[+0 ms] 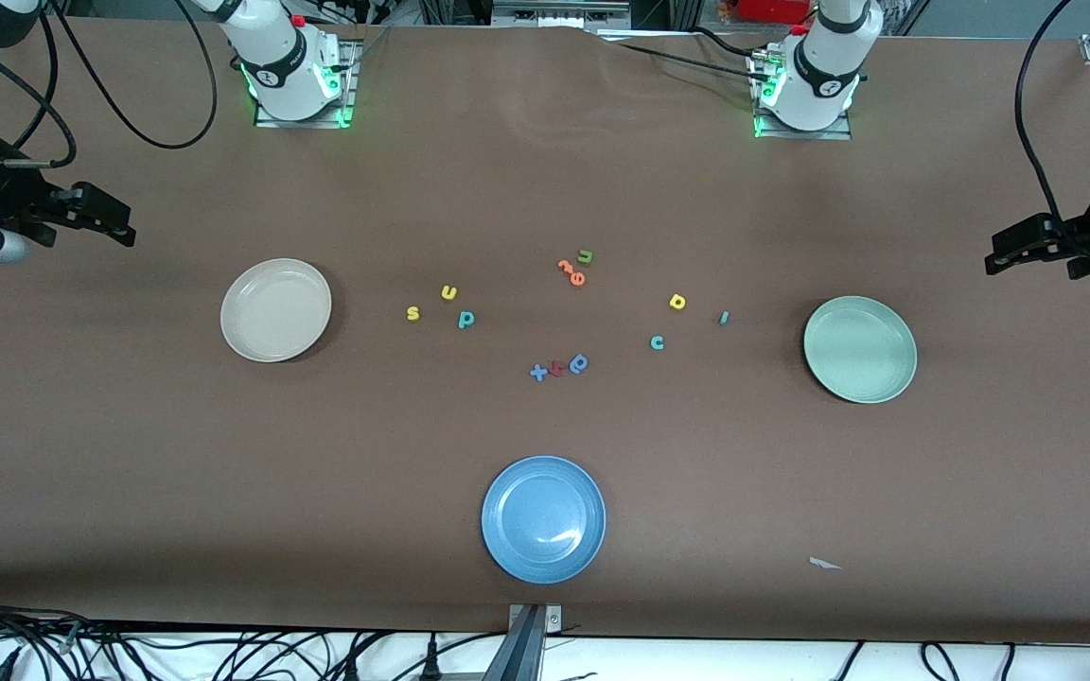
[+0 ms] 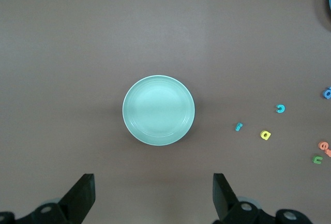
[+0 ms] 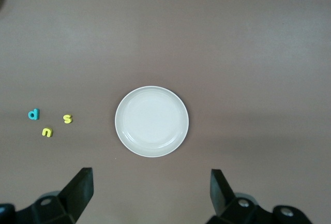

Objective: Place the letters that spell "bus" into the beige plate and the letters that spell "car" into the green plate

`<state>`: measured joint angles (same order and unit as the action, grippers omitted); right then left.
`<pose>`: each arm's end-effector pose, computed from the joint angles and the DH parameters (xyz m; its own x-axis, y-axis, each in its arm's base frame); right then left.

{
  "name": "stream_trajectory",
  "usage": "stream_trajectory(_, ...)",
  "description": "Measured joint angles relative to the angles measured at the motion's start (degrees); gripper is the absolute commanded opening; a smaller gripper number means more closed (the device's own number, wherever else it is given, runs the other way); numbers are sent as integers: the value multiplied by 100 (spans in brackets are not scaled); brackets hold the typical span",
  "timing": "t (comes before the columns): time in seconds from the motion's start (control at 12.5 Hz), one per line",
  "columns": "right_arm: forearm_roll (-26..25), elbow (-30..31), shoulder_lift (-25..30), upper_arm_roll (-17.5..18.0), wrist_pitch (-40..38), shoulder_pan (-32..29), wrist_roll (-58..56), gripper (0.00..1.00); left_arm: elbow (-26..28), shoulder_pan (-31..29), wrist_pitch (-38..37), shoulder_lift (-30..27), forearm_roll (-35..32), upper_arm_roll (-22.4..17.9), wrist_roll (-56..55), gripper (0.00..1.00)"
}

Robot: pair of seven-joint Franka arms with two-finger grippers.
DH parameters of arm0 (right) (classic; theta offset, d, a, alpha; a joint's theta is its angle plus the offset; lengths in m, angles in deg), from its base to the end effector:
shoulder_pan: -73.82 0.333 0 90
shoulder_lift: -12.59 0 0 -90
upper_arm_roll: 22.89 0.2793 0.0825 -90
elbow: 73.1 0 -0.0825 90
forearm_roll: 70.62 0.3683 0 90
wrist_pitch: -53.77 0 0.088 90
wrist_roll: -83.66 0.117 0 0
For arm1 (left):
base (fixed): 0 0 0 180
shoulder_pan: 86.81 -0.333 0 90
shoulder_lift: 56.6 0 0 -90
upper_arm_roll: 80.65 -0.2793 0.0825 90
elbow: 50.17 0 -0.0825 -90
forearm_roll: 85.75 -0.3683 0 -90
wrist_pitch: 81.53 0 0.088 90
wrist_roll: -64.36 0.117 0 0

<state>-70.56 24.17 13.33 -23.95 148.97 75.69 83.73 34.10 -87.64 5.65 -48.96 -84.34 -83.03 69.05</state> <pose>0.5394 0.0077 0.5344 0.9996 0.0128 -0.0232 0.0128 -0.9999 -0.0013 0.5671 0.0274 0.5453 0.9964 -0.0271 -0.0805 -0.0251 -0.9994 0.0257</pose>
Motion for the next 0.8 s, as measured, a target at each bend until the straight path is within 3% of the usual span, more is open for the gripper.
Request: stream_trajectory(0.8, 0, 0, 0, -63, 0, -8, 0, 100, 0, 10, 2, 1, 0, 10, 0, 100)
